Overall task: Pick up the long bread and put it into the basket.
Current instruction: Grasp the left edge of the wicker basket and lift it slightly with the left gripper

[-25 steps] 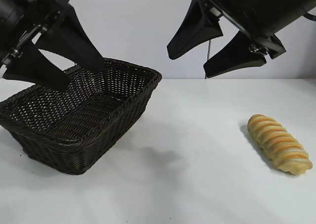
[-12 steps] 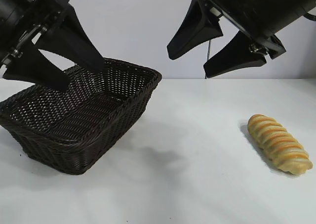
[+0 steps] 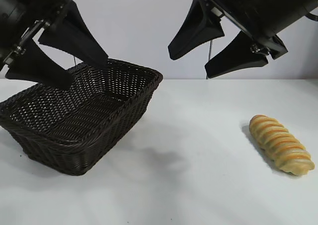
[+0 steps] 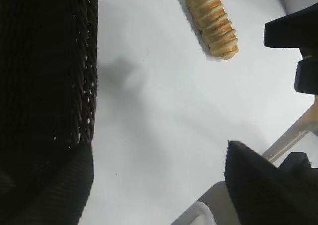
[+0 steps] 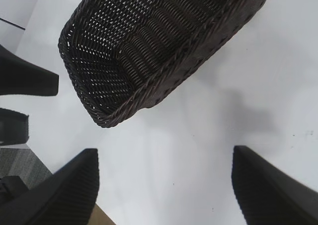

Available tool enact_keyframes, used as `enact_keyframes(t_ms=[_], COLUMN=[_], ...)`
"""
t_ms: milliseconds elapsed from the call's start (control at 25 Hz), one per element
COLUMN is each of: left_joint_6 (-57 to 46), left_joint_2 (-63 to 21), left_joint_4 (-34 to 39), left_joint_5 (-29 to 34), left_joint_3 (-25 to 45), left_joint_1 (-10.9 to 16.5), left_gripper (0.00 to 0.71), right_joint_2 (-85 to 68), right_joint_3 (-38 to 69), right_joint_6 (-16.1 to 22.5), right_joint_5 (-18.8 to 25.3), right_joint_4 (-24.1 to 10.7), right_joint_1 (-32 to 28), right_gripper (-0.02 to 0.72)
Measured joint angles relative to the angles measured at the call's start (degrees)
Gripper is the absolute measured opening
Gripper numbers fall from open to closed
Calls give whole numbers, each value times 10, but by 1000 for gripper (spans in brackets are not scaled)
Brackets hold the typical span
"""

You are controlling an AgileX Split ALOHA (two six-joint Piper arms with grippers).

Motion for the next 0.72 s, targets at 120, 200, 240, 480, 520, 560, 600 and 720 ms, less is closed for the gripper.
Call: enact_keyframes(t_ms=[120,200,240,480,520,560,600,720], left_joint_6=[-107,-191,-232,-441,-465,-492,-513,-557], left_joint_2=[-22,-40,-46,-52,-51,-47,-44,-27], left_joint_4=[60,101,119,233,252,266,286,325], left_joint_5=[1,1,1,-8,-10,-14,-19,-24], left_joint_3=[0,0,0,-1,-1,-1,-1,-1], left_joint_1=[0,0,0,0,0,0,0,0], left_gripper=[534,534,534,534,534,534,534,534], right_joint_2=[0,0,0,0,0,0,0,0], right_joint_3=[0,0,0,0,0,0,0,0], right_joint_6=[0,0,0,0,0,0,0,0], right_joint_5=[0,0,0,0,0,0,0,0], right_joint_4=[0,0,0,1,1,1,1,1], right_joint_1=[0,0,0,0,0,0,0,0], right_gripper=[538,538,538,538,538,538,538,538])
